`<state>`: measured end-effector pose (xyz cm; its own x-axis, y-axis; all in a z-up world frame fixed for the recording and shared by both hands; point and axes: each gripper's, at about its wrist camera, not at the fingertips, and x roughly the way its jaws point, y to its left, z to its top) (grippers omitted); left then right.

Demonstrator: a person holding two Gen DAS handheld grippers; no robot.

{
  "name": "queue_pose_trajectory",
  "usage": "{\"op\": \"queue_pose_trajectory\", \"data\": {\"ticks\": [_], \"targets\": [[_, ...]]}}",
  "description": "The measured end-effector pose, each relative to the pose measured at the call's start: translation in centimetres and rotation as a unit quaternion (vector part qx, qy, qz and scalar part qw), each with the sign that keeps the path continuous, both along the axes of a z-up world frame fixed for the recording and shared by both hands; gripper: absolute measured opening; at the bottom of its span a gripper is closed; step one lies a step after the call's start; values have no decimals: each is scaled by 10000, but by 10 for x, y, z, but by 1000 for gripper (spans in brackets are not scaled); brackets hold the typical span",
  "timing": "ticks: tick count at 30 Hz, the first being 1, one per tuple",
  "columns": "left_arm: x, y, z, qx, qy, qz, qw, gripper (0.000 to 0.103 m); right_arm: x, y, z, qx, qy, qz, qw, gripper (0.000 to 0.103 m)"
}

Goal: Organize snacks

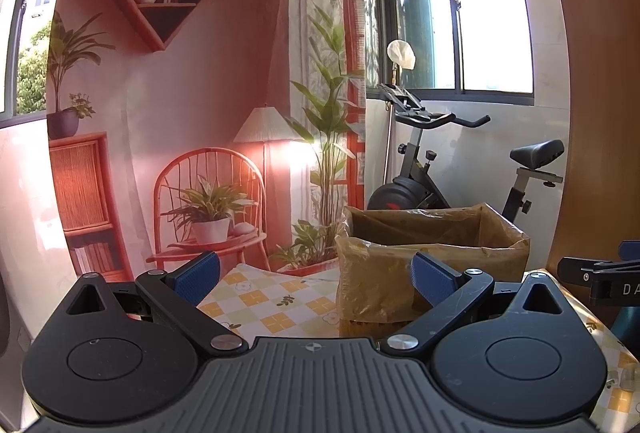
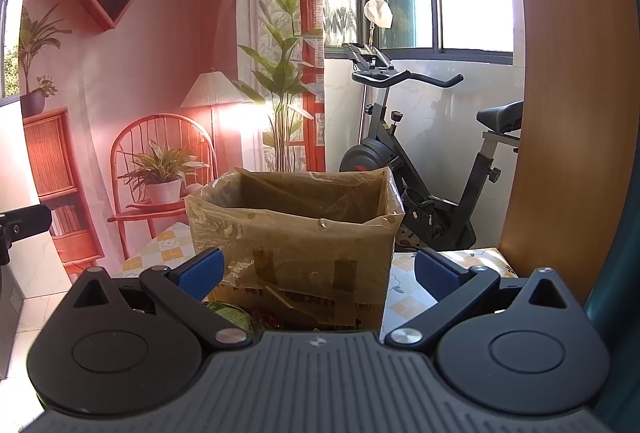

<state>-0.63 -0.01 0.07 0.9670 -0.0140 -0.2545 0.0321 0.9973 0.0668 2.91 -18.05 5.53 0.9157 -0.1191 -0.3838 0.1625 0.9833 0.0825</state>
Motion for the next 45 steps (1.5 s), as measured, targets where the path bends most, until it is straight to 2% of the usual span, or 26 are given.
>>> {"op": "queue_pose_trajectory", "data": {"ticks": [18, 21, 26, 28, 31, 35, 39, 42, 45], "targets": [[1, -2, 0, -68, 6, -109, 9999, 102, 1, 3, -6, -7, -12, 26, 10000, 103], [2, 2, -1, -255, 5, -186, 9995, 102, 2, 4, -9, 3, -30, 52, 10000, 103], [6, 21, -9, -1099, -91, -570, 9923, 103, 3, 5, -15, 70, -108, 187, 9997, 103], [10, 26, -14, -1110, -110, -520, 9924, 103, 6, 7, -23, 73, -93, 277, 9995, 103], [21, 32, -25, -865, -115, -225, 9959, 103, 12, 10, -39, 24, -29, 421, 9991, 103], [39, 50, -42, -921, 103, 25, 9957, 103, 29, 19, -73, -164, 307, 634, 9974, 103], [56, 59, -64, -891, 457, 199, 9948, 103, 46, 30, -114, -251, 938, 982, 9904, 102], [66, 61, -84, -690, 763, 171, 9946, 103, 53, 31, -144, 56, 1363, 1132, 9842, 102], [75, 59, -102, -520, 1054, 62, 9930, 102, 54, 30, -164, 392, 1724, 1033, 9788, 103]]}}
